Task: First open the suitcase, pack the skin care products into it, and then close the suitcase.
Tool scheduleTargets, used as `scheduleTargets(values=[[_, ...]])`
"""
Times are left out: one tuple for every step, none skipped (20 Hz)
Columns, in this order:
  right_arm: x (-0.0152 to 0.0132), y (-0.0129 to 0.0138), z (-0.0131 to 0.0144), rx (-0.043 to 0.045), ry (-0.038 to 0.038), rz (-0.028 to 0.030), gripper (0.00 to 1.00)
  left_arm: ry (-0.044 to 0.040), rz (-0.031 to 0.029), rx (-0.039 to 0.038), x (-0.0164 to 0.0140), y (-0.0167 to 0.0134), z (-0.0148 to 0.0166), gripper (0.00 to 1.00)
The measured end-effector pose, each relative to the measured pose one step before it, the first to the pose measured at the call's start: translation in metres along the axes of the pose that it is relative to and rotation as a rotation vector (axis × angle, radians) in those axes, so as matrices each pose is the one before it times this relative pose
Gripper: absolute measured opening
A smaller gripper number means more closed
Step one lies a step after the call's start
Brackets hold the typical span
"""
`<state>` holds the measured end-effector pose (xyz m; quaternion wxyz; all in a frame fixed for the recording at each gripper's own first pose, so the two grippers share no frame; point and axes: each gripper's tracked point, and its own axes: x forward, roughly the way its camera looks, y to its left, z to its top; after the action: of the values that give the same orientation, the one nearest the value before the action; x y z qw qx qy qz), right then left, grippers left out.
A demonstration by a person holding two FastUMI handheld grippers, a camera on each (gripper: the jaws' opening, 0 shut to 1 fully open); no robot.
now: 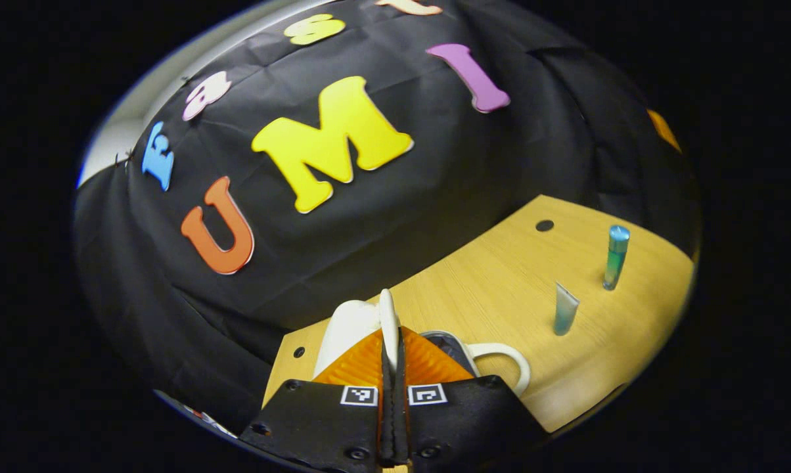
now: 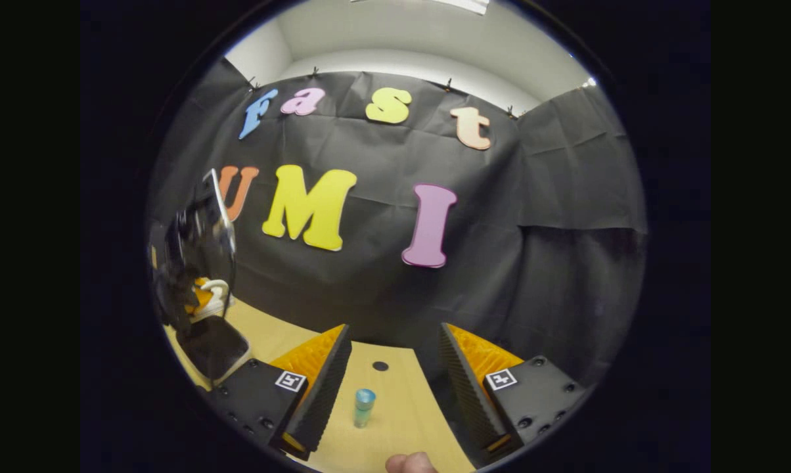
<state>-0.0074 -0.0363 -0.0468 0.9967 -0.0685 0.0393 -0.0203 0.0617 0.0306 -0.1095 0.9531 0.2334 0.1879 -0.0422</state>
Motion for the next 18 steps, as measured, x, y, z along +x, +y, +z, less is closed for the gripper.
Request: scheduleTargets(values=[[0.00176,0.01265,0.00274,0.00313,-0.00117,0.02042,0.8,-0.02121,0.00759,-0.0417,-0.00223,0.02621,0.00258,0.03],[0.00187,0.01123,0.00317,0.00273,0.00215,0.01673,0.81,-0.01964,0.00077,-0.04066,-0.00128,0.02622,0.00008,0.03],[0.00124,0.00721,0.00328,0.00364,0.00295,0.00411,0.8,-0.01952,-0.00586,-0.03275,-0.00147,0.02479,-0.00153,0.03],[0.0013,0.00498,0.00495,0.0059,-0.00387,0.00093,0.81,-0.01691,-0.00747,-0.03954,-0.00285,0.02349,-0.00558,0.03],[0.00058,0.00652,0.00564,0.00278,-0.00408,0.0033,0.81,-0.02307,0.00015,-0.04407,-0.00038,0.02581,-0.00498,0.03],[0.00127,0.00703,0.0033,-0.00858,0.00101,0.00289,0.81,-0.02169,0.01132,-0.0431,-0.00152,0.02963,-0.00436,0.03],[0.00108,0.00501,0.00193,-0.00885,0.00357,0.00055,0.81,-0.01462,0.02534,-0.04774,0.00296,0.03062,-0.00729,0.03],[0.00063,0.00426,0.00234,-0.00946,0.00257,-0.00419,0.81,-0.00318,0.03186,-0.05341,0.0045,0.02976,-0.01078,0.03],[0.00012,0.00284,0.0026,-0.00929,0.00264,-0.00907,0.81,0.01731,0.02321,-0.06245,0.00578,0.02754,-0.014,0.03],[0.00148,0.00437,0.00038,-0.00491,0.00775,-0.00376,0.81,0.01163,0.014,-0.06299,0.00439,0.02795,-0.01537,0.03],[0.00017,0.00437,-0.00141,-0.00282,0.01631,-0.00417,0.81,0.0109,0.00367,-0.05445,0.00471,0.02336,-0.01376,0.03],[-0.00027,0.0043,-0.00102,-0.00129,0.01267,-0.00352,0.81,0.01106,0.00601,-0.04329,0.00498,0.02064,-0.01313,0.03],[-0.00165,0.00238,-0.00155,-0.0099,0.00962,-0.0048,0.81,0.00579,0.01036,-0.02313,0.00962,0.0208,-0.01478,0.03],[-0.00105,0.0036,-0.0019,-0.01616,0.01138,-0.00239,0.81,0.02428,0.01196,-0.01939,0.00798,0.01703,-0.01911,0.03],[-0.00073,0.00338,-0.00147,-0.01836,0.01137,-0.00288,0.81,0.02847,0.01774,-0.01485,0.00917,0.01568,-0.01937,0.04],[-0.00018,0.00189,-0.00217,-0.012,0.01489,-0.00149,0.81,0.02673,0.01094,-0.00793,0.00953,0.01631,-0.01912,0.04],[0.00028,0.00311,-0.00161,-0.00599,0.01522,-0.00233,0.81,0.03219,0.00385,-0.01783,0.00908,0.01134,-0.01768,0.05],[-0.00011,0.00128,-0.00137,-0.00638,0.0124,-0.00518,0.81,0.03888,0.00333,-0.02566,0.00773,0.00867,-0.01584,0.05]])
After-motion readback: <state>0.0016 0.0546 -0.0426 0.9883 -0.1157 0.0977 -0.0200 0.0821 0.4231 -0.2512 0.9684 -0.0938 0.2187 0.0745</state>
